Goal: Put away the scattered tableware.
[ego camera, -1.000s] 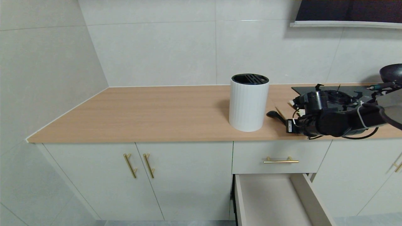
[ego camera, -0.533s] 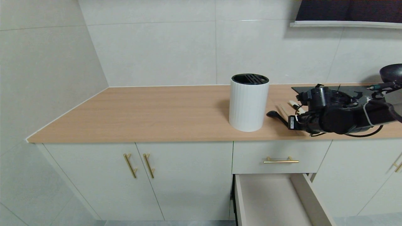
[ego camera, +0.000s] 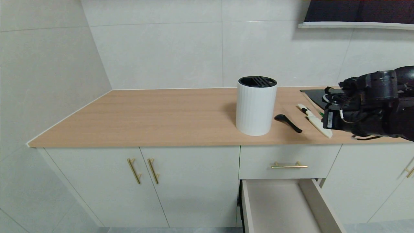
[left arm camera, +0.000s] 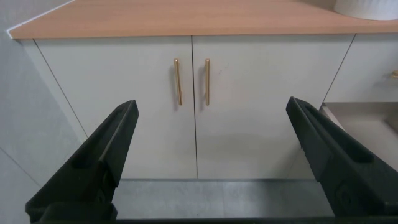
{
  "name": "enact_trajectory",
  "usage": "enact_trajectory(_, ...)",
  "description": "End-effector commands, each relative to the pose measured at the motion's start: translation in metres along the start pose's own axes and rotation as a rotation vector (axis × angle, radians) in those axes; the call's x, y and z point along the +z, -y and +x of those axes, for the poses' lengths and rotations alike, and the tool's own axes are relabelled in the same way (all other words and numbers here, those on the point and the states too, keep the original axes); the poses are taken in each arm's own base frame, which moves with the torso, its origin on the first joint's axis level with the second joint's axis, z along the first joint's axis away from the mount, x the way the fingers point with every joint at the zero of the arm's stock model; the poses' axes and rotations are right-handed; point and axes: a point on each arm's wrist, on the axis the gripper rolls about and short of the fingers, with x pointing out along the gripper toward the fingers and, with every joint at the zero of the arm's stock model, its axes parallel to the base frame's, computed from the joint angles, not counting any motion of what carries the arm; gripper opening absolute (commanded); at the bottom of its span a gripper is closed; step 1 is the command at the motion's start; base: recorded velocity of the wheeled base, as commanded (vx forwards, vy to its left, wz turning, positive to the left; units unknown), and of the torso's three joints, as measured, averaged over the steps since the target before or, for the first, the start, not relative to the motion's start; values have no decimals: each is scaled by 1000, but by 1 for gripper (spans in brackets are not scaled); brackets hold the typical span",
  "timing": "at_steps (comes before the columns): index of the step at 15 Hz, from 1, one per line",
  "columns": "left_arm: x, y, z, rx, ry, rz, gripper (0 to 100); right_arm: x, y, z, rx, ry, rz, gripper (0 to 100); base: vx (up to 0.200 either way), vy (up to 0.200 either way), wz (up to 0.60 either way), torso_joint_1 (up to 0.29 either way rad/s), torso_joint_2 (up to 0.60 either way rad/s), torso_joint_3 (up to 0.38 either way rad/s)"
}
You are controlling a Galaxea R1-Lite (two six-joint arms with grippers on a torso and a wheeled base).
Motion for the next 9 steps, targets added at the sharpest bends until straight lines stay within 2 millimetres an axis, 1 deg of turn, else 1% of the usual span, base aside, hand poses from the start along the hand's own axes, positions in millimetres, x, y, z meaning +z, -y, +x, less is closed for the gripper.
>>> enact_trajectory(1,0,0,0,2,-1,0,100,-10,12,-60,21,-9,-2,0,0,0,0,0,0,0)
enact_trajectory(2,0,0,0,0,-1,0,100,-14,14,-74,63,-53,-7,0,0,0,0,0,0,0)
enact_trajectory(5,0,0,0,0,-1,0,100,-24,19,-117,270,-192,-14,0,0,0,0,0,0,0)
enact_trajectory(7,0,0,0,0,-1,0,100,-30,21,-130,340,-251,-34,0,0,0,0,0,0,0)
enact_trajectory(9,0,0,0,0,-1,0,100,-35,21,-131,360,-279,-60,0,0,0,0,0,0,0)
